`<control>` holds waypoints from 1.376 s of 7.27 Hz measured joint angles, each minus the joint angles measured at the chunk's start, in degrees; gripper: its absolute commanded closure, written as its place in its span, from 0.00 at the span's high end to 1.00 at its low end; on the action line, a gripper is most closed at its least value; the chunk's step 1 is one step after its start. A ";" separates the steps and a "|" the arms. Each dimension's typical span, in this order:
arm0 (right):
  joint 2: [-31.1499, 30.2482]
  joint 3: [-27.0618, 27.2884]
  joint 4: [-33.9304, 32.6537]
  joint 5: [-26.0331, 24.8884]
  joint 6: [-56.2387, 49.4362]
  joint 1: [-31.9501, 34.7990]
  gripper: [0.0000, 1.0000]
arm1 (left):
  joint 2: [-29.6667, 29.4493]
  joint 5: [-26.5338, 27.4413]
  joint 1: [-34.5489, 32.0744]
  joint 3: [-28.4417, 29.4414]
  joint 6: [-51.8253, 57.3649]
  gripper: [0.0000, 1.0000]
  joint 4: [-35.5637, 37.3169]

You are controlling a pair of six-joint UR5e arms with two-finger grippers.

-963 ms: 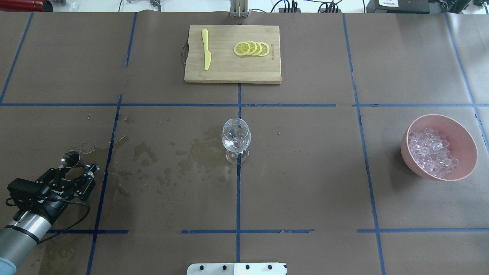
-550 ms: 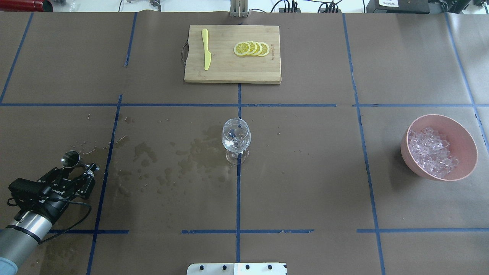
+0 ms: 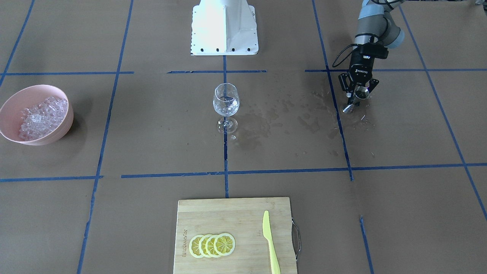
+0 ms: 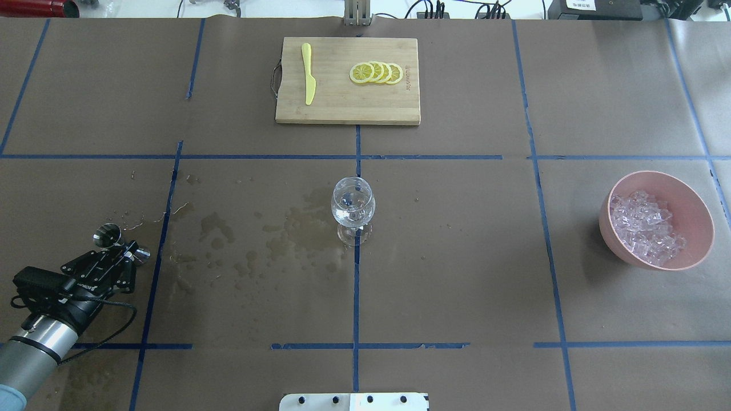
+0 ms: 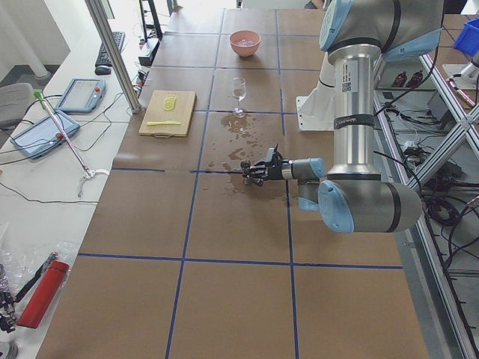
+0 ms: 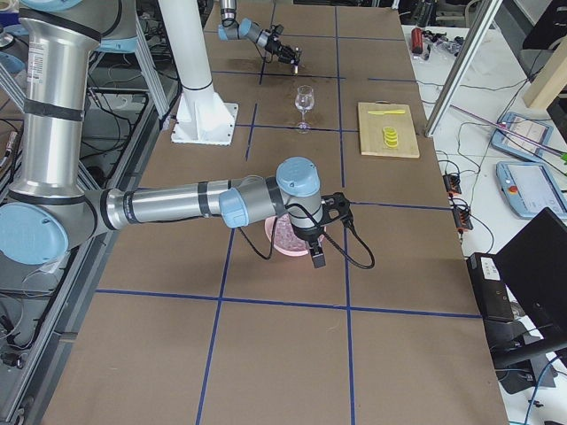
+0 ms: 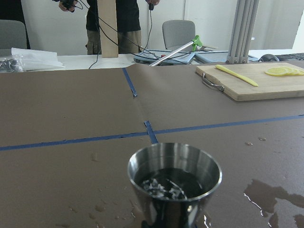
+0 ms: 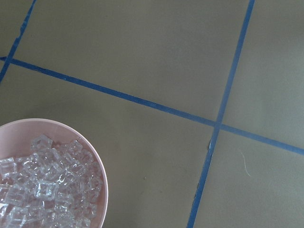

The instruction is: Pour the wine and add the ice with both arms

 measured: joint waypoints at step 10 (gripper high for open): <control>0.35 -0.37 0.00 -0.07 0.02 0.00 1.00 | 0.21 -0.57 -0.17 -1.93 31.36 0.00 -19.60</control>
